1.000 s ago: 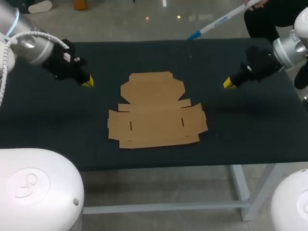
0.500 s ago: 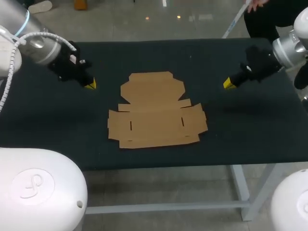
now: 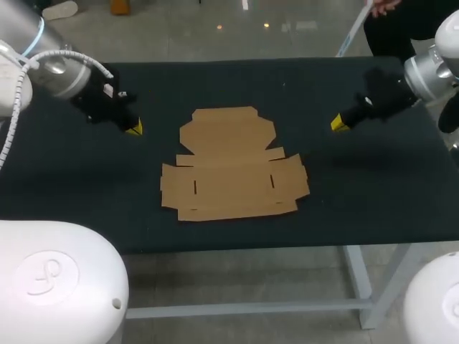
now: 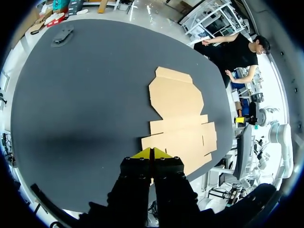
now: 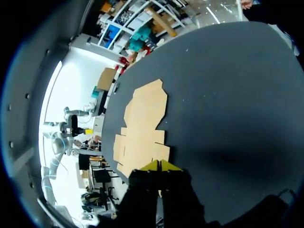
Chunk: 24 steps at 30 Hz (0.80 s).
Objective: Assemble the packaging by folding the flat box into shape, placing the metal phone stand inside, and closing the box properly
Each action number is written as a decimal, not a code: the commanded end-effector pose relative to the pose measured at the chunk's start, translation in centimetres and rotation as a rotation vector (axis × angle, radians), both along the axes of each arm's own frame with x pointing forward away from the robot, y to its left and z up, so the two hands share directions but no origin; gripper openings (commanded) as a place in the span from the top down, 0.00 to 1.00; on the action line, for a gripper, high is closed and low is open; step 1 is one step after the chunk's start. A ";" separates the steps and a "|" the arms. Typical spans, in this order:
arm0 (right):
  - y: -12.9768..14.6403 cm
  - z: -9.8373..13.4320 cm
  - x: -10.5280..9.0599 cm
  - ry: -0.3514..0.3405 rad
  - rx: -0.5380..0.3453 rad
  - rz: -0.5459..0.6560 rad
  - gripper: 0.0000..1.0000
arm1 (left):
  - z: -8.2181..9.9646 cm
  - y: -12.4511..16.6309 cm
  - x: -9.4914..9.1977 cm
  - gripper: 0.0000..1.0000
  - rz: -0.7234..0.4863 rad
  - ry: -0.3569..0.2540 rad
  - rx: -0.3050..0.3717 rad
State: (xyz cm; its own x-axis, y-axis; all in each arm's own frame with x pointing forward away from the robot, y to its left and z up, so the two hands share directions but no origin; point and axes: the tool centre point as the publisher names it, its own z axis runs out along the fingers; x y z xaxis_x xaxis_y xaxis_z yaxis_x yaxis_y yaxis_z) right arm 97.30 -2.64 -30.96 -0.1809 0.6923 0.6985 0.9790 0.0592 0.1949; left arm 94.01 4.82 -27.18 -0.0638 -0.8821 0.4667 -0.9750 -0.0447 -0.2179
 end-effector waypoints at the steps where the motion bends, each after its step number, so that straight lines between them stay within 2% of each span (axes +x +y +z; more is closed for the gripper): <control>1: 1.3 -1.5 1.5 0.013 -0.002 -0.001 1.00 | -1.6 -0.4 0.3 1.00 0.004 -0.010 -0.005; 9: 3.0 -2.7 2.2 0.021 -0.009 -0.007 1.00 | -4.0 -1.5 1.5 1.00 -0.014 -0.031 -0.044; 12: 3.5 -3.3 2.3 0.029 -0.006 -0.004 1.00 | -4.9 -1.8 1.9 1.00 -0.033 -0.026 -0.043; 14: 3.8 -3.7 2.4 0.029 -0.002 -0.003 1.00 | -5.6 -2.3 2.1 1.00 -0.062 -0.044 -0.038; 24: 5.6 -5.6 3.2 0.035 -0.005 -0.010 1.00 | -7.3 -3.6 3.4 1.00 -0.134 -0.074 -0.030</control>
State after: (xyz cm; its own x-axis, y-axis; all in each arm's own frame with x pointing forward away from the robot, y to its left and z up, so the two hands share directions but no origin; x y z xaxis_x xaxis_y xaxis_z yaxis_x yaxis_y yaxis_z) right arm 100.06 2.31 -35.87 -0.1492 0.6970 0.7014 0.9856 0.0474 0.1625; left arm 96.59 1.50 -33.72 -0.2120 -0.8519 0.4789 -0.9528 0.0712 -0.2951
